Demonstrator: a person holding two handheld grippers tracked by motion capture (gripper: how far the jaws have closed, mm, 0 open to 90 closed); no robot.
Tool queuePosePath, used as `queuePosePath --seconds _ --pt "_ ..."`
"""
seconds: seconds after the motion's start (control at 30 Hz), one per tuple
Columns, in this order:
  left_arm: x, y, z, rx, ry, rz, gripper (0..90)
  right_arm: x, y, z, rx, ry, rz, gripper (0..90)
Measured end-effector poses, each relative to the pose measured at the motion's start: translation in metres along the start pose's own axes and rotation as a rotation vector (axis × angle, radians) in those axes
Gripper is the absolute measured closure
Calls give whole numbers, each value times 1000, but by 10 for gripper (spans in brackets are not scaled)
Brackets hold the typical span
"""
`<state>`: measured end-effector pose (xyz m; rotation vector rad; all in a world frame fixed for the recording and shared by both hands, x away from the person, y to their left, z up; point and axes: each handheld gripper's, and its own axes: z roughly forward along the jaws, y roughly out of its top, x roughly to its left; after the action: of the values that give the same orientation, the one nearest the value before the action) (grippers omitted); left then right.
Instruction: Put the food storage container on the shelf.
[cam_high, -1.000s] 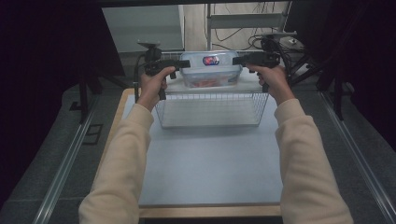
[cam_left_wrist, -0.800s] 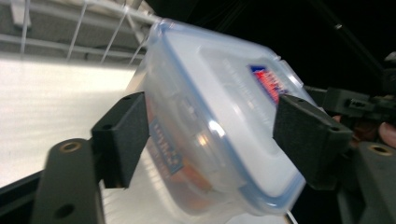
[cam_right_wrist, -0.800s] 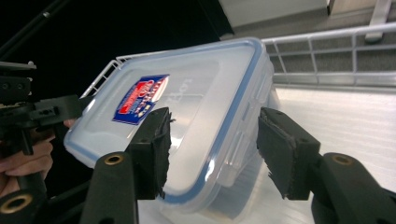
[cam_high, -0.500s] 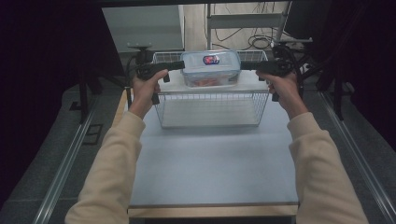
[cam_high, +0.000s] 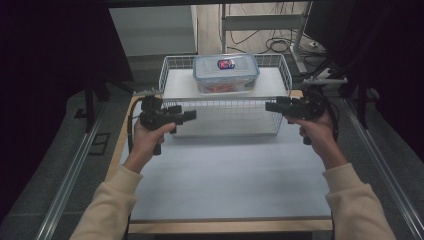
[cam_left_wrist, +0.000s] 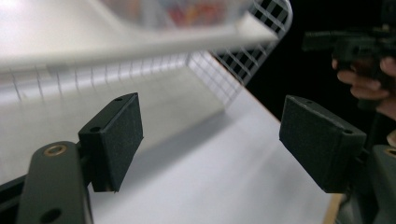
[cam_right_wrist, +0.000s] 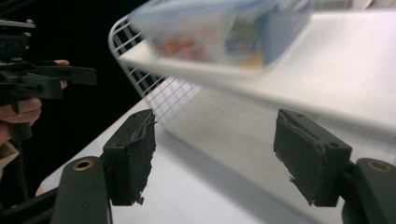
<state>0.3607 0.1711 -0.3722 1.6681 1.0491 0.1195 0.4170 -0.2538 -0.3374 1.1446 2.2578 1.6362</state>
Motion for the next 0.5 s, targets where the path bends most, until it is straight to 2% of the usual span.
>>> queuePosePath --seconds 0.07,0.17,0.23,0.3,0.4,0.5 --pt "-2 -19 -2 12 1 10 210 3 -14 -4 4 11 -12 288" --pt "-2 -43 -4 31 0 20 211 8 -45 -8 40 18 -38 278" --pt "-1 -59 -3 44 1 19 214 9 -62 -10 58 27 -38 275" --pt "-1 -72 1 69 21 33 218 9 -76 -11 65 33 -37 270" --pt "0 -85 6 89 36 46 221 10 -95 -11 71 37 -29 261" --pt "2 -88 9 104 43 47 221 11 -100 -10 71 33 -40 255"
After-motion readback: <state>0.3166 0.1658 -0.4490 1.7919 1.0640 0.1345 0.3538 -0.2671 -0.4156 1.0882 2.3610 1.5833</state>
